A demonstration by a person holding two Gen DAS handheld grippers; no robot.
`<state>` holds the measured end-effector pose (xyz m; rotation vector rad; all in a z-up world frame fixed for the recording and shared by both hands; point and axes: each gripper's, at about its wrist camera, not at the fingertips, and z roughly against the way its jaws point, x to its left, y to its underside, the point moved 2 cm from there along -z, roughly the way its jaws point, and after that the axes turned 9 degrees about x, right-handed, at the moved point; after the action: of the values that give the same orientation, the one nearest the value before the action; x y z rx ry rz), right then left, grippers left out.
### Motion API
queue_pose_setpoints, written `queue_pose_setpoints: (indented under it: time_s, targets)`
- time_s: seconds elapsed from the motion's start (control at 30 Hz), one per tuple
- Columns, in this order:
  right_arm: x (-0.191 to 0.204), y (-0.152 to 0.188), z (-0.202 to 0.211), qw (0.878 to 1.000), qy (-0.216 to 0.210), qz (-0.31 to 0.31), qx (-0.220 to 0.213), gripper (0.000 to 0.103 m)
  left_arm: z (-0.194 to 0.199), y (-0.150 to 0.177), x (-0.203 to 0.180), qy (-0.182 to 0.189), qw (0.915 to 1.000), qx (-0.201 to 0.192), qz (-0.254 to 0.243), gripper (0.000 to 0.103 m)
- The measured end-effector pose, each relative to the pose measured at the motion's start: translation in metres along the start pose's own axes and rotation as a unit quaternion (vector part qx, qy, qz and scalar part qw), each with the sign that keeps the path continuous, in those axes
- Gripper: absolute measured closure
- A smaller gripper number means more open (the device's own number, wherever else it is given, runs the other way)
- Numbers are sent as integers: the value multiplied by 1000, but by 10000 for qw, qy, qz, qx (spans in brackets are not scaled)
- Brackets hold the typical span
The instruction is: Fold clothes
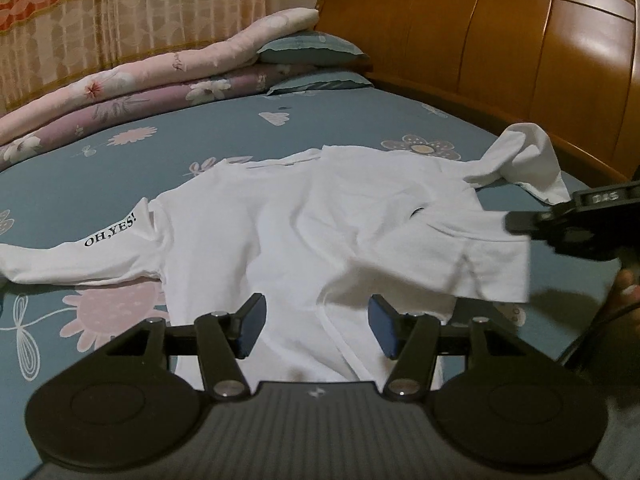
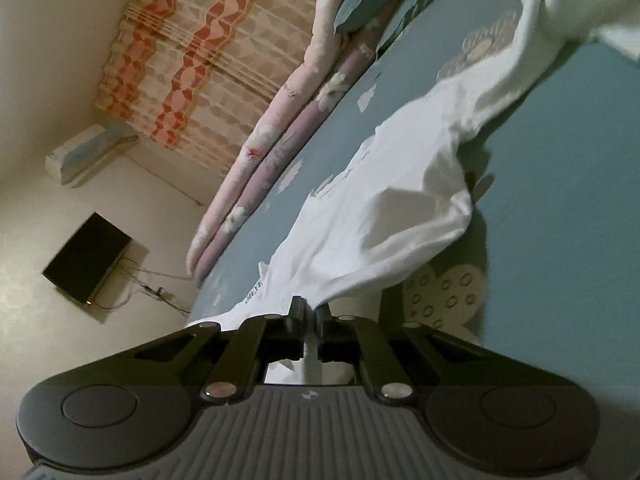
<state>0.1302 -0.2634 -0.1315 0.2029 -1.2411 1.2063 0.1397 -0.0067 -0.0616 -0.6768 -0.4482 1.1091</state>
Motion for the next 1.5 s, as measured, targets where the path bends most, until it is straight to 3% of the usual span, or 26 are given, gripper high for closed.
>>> queue_pose_setpoints:
  time_s: [0.27,0.37,0.43,0.53,0.73,0.8,0.93,1.0,1.13,1.23,1.33,1.4,1.5]
  targets:
    - [10,1,88,9960,772,459,22,97,12,0,-7,92,9999,-106,-62,45]
    - [-10,2,101,9884,1468,321,207,97,15,0,-6,136,9999,-85,0,45]
    - [-21,3,101,9749,2184,302,323,95,18,1,-6,116,9999,-63,27,45]
    - [-27,4,99,9578,2836,296,359,90,23,3,-2,63,9999,-41,96,40]
    - [-23,9,96,9612,2734,242,276,59,19,11,22,-38,9975,261,663,38]
    - [-23,10,95,9617,2723,205,249,58,10,18,38,27,9909,582,1212,38]
    - [-25,17,96,9655,2596,97,184,55,-2,40,66,95,9700,1052,2189,38]
    - [-25,20,98,9675,2524,55,155,54,-4,52,75,87,9617,1242,2442,39]
    - [-24,22,98,9699,2433,54,128,54,-10,73,80,462,9444,1592,2838,39]
    - [-24,20,96,9709,2390,42,107,54,-13,80,79,657,9397,1549,2976,39]
    - [-22,19,93,9718,2356,69,86,54,-14,85,76,832,9361,1467,3086,51]
    - [-21,19,92,9721,2341,83,88,54,-15,88,75,948,9334,1412,3159,92]
    - [-19,19,92,9725,2328,89,75,54,-11,87,73,904,9385,1388,3030,98]
